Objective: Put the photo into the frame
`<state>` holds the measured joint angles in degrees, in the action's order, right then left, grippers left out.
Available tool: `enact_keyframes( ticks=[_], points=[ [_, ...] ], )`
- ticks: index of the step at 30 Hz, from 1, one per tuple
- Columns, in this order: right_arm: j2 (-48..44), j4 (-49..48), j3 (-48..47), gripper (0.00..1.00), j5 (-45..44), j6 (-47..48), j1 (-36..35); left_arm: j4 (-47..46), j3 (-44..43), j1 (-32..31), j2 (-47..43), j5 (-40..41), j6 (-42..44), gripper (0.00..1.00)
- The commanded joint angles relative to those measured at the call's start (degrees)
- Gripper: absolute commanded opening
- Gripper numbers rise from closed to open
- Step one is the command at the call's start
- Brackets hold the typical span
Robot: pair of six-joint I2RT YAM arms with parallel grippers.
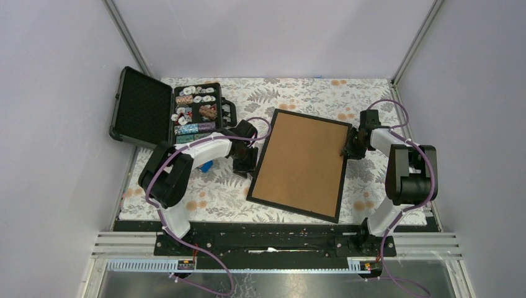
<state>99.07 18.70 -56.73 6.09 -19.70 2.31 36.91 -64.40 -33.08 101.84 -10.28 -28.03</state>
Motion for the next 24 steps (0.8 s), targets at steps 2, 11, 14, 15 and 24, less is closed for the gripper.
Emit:
enact_keyframes(
  ticks=[2, 11, 14, 15, 24],
  points=[
    [3.7, -0.6, 2.4, 0.38, -0.1, 1.0, -0.8, -0.4, -1.3, -0.2, 0.6, 2.4, 1.0, 0.41],
    [3.5, -0.8, 2.7, 0.38, -0.1, 1.1, -0.8, -0.4, -1.1, -2.0, 1.6, 3.6, 0.5, 0.39],
    [3.3, -0.8, 2.7, 0.38, -0.1, 1.2, -0.8, -0.4, -0.9, -3.2, 1.7, 5.6, 0.0, 0.39],
    [3.2, -0.8, 2.7, 0.38, -0.1, 1.2, -0.8, -0.4, -0.8, -3.5, 2.0, 6.2, -0.1, 0.39],
    [2.5, -0.9, 3.3, 0.38, 0.5, 1.1, -0.8, -1.7, 0.4, -5.6, 4.6, 12.4, -2.0, 0.35]
  ],
)
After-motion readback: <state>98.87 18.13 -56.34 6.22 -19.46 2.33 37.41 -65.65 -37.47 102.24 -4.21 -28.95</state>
